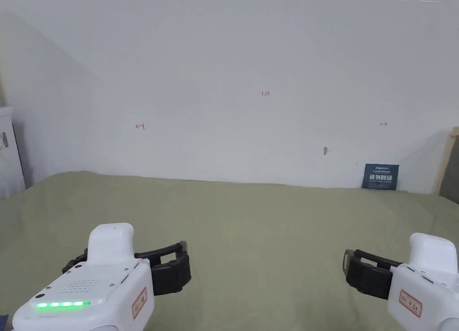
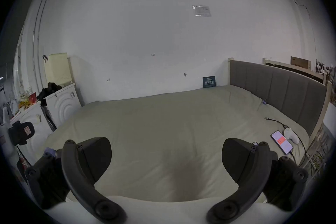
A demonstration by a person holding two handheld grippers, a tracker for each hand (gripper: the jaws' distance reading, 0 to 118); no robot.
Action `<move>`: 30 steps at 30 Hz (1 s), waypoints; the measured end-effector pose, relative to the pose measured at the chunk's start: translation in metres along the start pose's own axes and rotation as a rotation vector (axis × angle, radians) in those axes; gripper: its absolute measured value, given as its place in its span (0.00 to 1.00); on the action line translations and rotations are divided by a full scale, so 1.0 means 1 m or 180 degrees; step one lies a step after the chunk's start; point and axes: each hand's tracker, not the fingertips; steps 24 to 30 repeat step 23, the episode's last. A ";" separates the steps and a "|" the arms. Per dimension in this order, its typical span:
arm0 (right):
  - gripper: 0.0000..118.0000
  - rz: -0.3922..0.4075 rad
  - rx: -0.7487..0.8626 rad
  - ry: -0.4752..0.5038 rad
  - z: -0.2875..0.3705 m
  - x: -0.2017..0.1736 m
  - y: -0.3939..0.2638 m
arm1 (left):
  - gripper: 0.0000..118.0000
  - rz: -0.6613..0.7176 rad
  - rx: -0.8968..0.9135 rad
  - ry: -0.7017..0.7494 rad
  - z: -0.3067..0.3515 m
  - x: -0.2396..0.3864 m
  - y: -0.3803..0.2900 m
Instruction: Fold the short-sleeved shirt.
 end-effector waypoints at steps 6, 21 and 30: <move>1.00 0.0166 0.0007 -0.0027 0.001 -0.004 -0.001 | 1.00 -0.0099 0.0002 0.0006 0.001 0.004 0.001; 1.00 0.0095 -0.0167 -0.0193 -0.008 0.001 -0.005 | 1.00 0.0042 -0.0066 0.0012 -0.003 0.002 -0.004; 1.00 -0.0085 -0.0134 -0.0130 -0.007 0.005 -0.005 | 1.00 0.0025 -0.0072 0.0009 -0.003 0.003 -0.005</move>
